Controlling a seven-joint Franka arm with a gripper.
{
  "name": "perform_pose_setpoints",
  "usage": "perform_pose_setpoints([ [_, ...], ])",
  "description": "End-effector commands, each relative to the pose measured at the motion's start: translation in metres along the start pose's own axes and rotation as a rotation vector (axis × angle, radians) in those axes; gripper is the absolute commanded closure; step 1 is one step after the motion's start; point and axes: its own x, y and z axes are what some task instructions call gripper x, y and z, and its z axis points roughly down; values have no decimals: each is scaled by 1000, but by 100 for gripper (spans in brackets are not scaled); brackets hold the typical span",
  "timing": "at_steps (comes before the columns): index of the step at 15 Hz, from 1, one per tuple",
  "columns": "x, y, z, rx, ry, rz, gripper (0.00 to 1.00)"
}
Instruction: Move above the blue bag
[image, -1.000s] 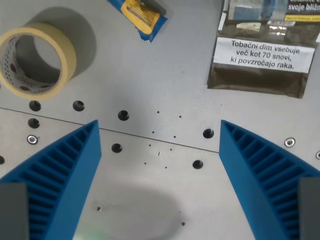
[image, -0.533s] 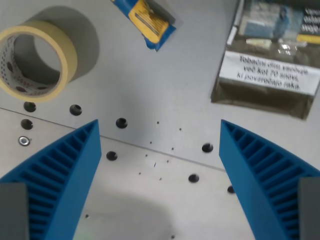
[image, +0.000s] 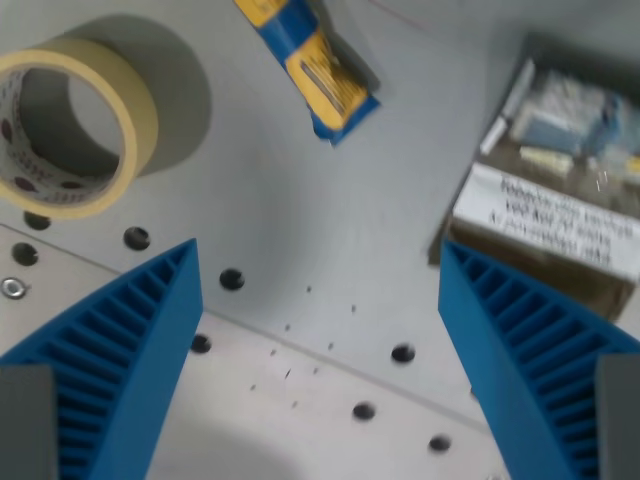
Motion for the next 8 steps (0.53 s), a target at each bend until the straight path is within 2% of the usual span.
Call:
perform_pose_setpoints([
  [1, 3, -5, 13, -4, 98, -281, 0],
  [8, 24, -12, 46, -11, 99, -450, 0],
])
